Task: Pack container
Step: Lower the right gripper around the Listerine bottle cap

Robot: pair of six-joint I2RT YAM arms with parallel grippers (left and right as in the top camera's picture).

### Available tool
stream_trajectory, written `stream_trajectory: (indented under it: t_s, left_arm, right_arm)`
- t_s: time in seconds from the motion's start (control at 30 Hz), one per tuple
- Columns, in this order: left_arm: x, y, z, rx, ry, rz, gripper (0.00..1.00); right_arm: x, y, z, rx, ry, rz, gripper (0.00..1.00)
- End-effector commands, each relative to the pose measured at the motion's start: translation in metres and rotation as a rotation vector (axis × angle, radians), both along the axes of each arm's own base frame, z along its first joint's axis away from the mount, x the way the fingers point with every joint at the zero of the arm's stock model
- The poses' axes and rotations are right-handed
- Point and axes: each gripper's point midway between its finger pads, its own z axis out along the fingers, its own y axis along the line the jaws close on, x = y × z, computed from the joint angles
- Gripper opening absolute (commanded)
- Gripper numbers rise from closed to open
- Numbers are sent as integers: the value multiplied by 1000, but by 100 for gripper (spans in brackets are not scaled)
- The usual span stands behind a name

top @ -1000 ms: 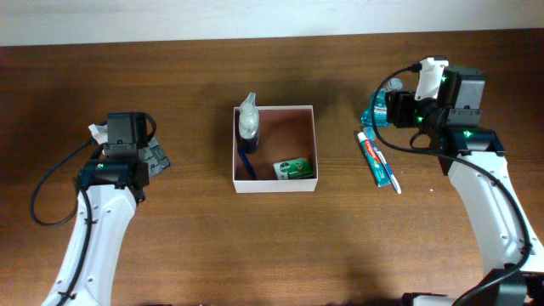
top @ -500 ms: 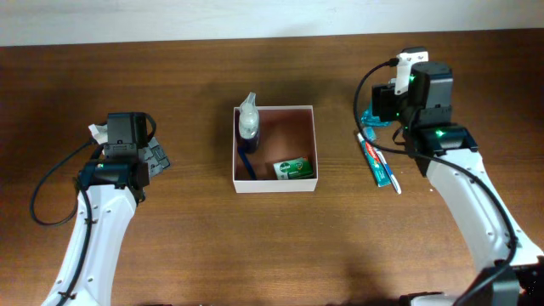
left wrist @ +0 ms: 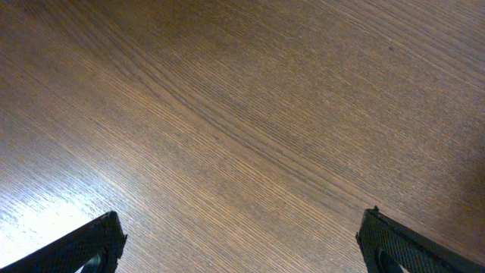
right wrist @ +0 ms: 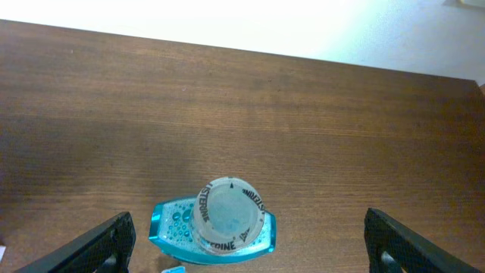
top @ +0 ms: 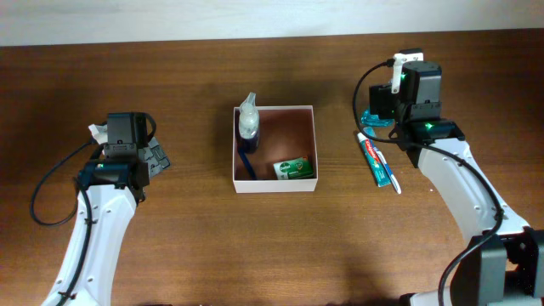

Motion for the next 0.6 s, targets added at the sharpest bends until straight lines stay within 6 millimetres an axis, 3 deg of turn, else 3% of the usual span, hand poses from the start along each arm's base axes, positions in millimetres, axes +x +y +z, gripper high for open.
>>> stream_trajectory:
  t_s: [0.0,0.37,0.57]
  left_arm:
    - [3,4,14,19,-34,7,99]
    - [3,4,14,19,-35,7,99]
    - [3,4,14,19,-34,7,99]
  right_arm:
    - [6,-4,4,2,-21,-29,89]
    - [15,-1,-13,72,-20,-61,88]
    - [17,-1,-16,73,-19,-60,68]
